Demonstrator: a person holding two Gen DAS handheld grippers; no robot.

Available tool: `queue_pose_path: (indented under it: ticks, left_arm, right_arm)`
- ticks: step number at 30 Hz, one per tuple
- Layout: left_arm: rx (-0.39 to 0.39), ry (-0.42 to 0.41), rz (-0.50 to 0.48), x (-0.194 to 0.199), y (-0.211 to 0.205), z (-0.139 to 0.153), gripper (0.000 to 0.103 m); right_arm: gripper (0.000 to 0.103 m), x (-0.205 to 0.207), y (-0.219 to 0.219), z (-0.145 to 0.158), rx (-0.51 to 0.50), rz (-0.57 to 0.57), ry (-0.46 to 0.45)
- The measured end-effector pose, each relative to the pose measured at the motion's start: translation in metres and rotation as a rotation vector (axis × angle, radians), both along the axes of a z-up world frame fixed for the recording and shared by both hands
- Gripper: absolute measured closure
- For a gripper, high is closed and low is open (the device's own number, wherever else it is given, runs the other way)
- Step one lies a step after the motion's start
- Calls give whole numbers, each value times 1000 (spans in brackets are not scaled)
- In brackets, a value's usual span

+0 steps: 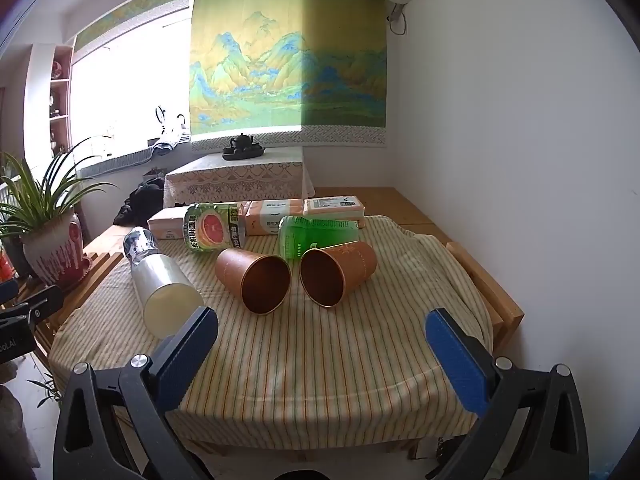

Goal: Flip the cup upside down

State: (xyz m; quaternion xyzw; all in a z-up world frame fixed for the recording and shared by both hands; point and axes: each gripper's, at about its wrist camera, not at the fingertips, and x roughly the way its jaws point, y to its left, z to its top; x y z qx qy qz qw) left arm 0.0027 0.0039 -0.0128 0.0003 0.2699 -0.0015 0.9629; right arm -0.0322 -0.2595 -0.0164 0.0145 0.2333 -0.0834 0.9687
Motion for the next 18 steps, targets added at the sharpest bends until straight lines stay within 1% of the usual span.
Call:
queue_pose_path:
  ticks: [4, 18]
  left_arm:
    - [-2, 8, -4, 2, -1, 5, 0]
    - [-6, 15, -5, 1, 0, 3, 0]
  right_arm:
    - [1, 4, 0, 1, 0, 4, 1]
    - [1, 4, -2, 1, 4, 0, -4]
